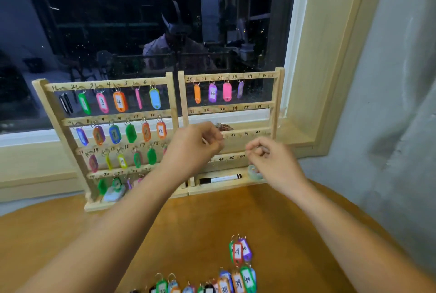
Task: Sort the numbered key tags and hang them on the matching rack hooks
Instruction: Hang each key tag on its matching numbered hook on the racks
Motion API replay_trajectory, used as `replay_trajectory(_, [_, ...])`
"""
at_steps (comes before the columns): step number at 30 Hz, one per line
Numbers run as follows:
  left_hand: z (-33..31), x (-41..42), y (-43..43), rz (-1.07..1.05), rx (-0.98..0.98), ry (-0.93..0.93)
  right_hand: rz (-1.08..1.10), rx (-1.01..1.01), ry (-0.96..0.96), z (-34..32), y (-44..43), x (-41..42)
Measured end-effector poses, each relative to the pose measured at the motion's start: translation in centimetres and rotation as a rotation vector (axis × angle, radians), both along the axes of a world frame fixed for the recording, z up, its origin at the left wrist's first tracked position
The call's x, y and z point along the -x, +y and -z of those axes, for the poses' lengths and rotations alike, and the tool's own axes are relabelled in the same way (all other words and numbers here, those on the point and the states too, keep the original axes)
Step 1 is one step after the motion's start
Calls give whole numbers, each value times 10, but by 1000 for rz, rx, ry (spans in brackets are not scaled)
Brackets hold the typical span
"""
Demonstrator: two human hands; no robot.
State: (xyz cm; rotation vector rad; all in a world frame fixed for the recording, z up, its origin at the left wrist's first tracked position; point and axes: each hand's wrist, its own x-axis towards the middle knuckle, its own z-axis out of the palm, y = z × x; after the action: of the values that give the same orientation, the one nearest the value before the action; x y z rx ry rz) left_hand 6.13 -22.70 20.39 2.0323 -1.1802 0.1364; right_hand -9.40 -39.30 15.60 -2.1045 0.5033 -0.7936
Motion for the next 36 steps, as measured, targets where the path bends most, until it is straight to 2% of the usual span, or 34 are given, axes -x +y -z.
replay_trajectory(6, [78,9,40,-13,-73,184,-23,-31,74,70,28,19])
replay_trajectory(12, [132,23,57,-5,-201,292,-53,33,230,117,55,35])
replay_trajectory(16, [144,32,52,29,-290,273,-54,187,348,136,54,35])
replay_trajectory(20, [152,36,51,26,-272,274,-61,243,426,145,54,36])
replay_trajectory(29, [177,58,39,52,-412,169,-35,368,480,149,62,33])
replay_trajectory(36, [183,58,38,44,-410,138,-32,392,486,151,66,31])
